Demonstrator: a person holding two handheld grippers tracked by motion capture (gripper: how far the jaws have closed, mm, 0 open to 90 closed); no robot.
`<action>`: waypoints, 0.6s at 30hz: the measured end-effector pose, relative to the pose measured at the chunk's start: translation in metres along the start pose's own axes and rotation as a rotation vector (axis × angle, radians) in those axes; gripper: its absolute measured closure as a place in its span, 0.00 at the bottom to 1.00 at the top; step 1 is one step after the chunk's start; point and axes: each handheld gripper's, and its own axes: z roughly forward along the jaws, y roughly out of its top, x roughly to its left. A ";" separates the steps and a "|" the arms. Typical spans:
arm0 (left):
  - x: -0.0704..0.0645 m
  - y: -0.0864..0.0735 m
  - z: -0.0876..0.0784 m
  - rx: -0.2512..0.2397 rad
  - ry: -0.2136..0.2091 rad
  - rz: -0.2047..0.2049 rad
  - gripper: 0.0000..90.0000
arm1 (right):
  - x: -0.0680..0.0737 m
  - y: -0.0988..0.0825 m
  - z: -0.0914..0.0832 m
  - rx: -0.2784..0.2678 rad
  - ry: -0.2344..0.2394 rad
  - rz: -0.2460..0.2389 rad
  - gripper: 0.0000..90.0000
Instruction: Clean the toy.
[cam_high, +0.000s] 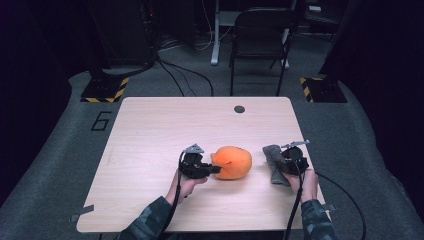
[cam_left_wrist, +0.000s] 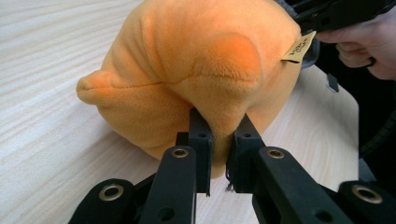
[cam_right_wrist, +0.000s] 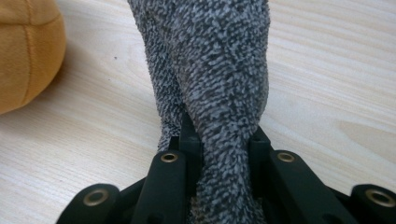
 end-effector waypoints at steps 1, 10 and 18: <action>0.000 0.000 0.000 0.002 0.003 0.001 0.91 | 0.001 0.001 -0.002 -0.011 -0.001 -0.008 0.84; -0.001 -0.001 0.000 -0.002 0.011 0.006 0.90 | 0.031 0.022 -0.049 -0.152 0.032 -0.096 0.84; -0.001 -0.001 0.000 -0.001 0.012 0.010 0.90 | 0.076 0.040 -0.072 -0.225 0.112 -0.179 0.84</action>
